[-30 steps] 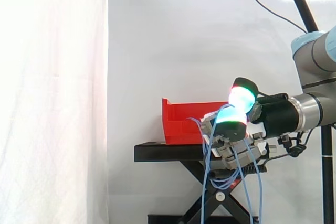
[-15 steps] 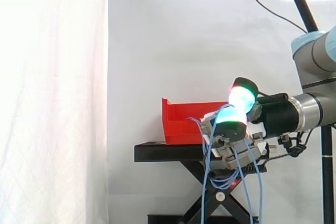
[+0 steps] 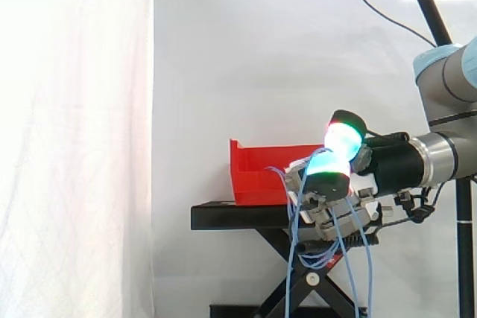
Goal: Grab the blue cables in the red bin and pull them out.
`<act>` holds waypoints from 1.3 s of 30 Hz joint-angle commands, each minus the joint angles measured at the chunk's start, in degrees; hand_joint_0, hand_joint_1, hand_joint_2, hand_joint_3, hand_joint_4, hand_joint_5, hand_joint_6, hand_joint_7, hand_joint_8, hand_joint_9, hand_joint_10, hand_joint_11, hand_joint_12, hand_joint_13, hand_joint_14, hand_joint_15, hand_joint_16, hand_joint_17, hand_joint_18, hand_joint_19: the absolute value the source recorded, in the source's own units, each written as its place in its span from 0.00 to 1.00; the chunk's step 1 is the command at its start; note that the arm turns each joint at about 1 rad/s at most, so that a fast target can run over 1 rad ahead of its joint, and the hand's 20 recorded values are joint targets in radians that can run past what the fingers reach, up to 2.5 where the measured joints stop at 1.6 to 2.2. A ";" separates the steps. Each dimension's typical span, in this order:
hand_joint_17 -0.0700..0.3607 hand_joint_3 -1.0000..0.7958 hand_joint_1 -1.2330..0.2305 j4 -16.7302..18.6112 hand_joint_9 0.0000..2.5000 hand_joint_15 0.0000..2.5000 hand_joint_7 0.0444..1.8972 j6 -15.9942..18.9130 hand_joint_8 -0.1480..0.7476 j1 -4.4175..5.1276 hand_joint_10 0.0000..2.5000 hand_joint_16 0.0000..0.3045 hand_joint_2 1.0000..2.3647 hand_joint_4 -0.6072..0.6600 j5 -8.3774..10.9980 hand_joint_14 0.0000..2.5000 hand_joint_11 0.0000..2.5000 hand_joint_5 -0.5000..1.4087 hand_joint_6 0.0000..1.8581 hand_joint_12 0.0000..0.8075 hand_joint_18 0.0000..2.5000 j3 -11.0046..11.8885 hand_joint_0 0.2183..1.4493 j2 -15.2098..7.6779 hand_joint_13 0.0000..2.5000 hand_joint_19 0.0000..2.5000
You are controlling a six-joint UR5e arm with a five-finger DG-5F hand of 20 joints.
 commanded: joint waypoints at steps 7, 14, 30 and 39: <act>0.37 0.00 0.20 0.00 0.49 0.56 0.47 0.00 0.44 0.06 0.01 0.13 0.00 0.52 0.00 0.77 0.43 0.77 0.12 0.36 0.51 0.00 0.60 0.00 0.49 0.71; 0.37 0.00 0.20 0.00 0.49 0.57 0.48 0.00 0.44 -0.03 0.01 0.13 0.00 0.52 0.00 0.76 0.43 0.77 0.12 0.36 0.51 0.00 0.60 0.00 0.49 0.71; 0.37 0.00 0.20 0.00 0.49 0.57 0.48 0.00 0.44 0.06 0.01 0.13 0.00 0.52 0.00 0.75 0.43 0.78 0.11 0.35 0.51 0.00 0.60 0.00 0.49 0.70; 0.37 0.00 0.20 0.00 0.49 0.58 0.48 0.00 0.44 0.06 0.01 0.13 0.00 0.52 0.00 0.73 0.43 0.78 0.11 0.34 0.50 0.00 0.60 0.00 0.49 0.70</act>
